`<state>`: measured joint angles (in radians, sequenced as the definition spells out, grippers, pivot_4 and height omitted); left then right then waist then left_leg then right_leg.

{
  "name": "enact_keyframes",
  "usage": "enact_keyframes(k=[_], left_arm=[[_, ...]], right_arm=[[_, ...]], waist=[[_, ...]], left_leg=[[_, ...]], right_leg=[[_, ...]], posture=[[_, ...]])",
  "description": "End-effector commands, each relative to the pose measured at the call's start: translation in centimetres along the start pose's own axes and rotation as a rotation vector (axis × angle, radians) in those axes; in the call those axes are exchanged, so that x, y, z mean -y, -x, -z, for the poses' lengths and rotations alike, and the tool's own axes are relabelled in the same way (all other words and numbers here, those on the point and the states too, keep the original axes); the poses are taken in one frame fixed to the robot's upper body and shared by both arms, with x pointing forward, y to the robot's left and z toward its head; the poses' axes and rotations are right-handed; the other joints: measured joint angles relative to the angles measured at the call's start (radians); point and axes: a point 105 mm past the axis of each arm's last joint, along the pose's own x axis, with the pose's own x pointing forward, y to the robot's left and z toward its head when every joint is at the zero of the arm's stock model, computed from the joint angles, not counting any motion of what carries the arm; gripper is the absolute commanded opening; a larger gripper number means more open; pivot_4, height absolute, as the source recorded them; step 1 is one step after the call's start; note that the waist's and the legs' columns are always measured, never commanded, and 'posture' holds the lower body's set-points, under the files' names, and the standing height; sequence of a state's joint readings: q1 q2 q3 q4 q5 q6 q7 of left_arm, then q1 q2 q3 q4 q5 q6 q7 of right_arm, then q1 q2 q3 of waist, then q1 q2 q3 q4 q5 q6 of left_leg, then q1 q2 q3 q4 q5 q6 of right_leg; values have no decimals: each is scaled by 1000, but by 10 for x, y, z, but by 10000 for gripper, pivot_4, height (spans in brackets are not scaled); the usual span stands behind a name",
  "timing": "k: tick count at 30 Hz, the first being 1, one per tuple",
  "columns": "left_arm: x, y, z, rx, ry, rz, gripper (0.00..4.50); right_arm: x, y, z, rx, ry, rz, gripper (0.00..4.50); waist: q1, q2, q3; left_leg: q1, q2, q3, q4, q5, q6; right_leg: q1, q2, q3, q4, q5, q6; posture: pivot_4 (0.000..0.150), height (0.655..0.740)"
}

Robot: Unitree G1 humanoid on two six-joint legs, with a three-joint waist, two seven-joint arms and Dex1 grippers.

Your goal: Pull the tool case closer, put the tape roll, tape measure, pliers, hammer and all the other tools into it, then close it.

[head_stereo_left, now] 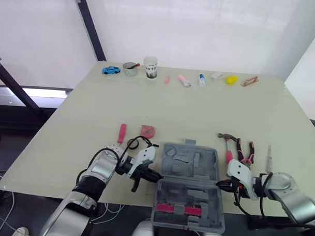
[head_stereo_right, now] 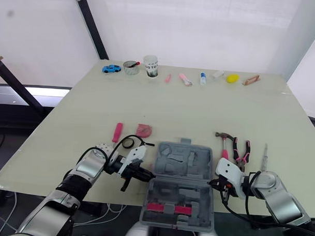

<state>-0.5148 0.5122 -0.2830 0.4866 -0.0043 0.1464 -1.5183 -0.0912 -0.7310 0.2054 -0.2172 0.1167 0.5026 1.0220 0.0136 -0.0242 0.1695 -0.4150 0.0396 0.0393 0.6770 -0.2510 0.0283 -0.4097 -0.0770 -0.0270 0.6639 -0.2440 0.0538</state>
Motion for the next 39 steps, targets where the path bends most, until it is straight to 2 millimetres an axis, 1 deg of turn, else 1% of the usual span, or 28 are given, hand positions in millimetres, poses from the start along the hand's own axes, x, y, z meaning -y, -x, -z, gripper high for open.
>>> enact_keyframes(k=[1, 5, 16, 23, 28, 33, 35, 37, 39], left_arm=[[1, -7, -1, 1, -12, 16, 755], [0, -6, 0, -1, -8, 12, 755], [0, -2, 3, -2, -1, -10, 755], [0, -1, 4, 4, 3, -21, 755], [1, 4, 6, 9, 5, -39, 755], [1, 17, -6, 84, 1, -92, 755], [5, 25, -12, 127, -10, -105, 755], [10, 33, -22, 206, -40, -145, 755], [16, 41, -28, 267, -45, -178, 755]], right_arm=[[-3, 3, -6, 21, 15, -18, 62], [-3, 6, -5, 19, 7, -22, 62], [10, 19, 1, 10, 3, 43, 62], [11, 23, 4, 2, -5, 55, 62], [15, 32, 7, 16, -20, 96, 62], [21, 47, 6, 97, -48, 184, 62], [24, 54, 4, 151, -51, 240, 62], [28, 63, 2, 211, -34, 321, 62], [27, 69, 2, 262, -35, 377, 62]], waist=[[0, 0, 0], [1, 0, 0], [0, 0, 0], [0, 0, 0], [0, 0, 0], [-2, 0, 0], [-3, 0, 0], [-2, 0, 0], [-2, 1, 0]], left_leg=[[0, 0, 0, 0, 0, 0], [0, 0, 0, 0, 0, 0], [0, 0, 0, 1, 0, 0], [0, 0, 0, 1, 0, 0], [0, 0, 0, 1, 0, 0], [0, 0, -1, 1, 0, 0], [0, 0, -1, 1, 0, 0], [0, 1, -1, 1, 0, 0], [0, 1, -1, 1, 0, 0]], right_leg=[[0, 0, 0, 0, 0, 0], [0, 0, 0, 0, 0, 0], [0, 0, 0, 0, 0, 0], [0, 0, 0, 0, 0, 0], [0, 0, 0, 0, 0, 0], [0, 0, 0, 0, 0, 0], [0, 0, 0, 0, 0, 0], [0, 0, 0, 0, 0, 0], [0, 0, 0, 0, 0, 0]], posture=[[1500, 7400], [1500, 7400], [1500, 7400], [1500, 7400], [1500, 7400], [1500, 7400], [1500, 7400], [1500, 7400], [1500, 7400]])
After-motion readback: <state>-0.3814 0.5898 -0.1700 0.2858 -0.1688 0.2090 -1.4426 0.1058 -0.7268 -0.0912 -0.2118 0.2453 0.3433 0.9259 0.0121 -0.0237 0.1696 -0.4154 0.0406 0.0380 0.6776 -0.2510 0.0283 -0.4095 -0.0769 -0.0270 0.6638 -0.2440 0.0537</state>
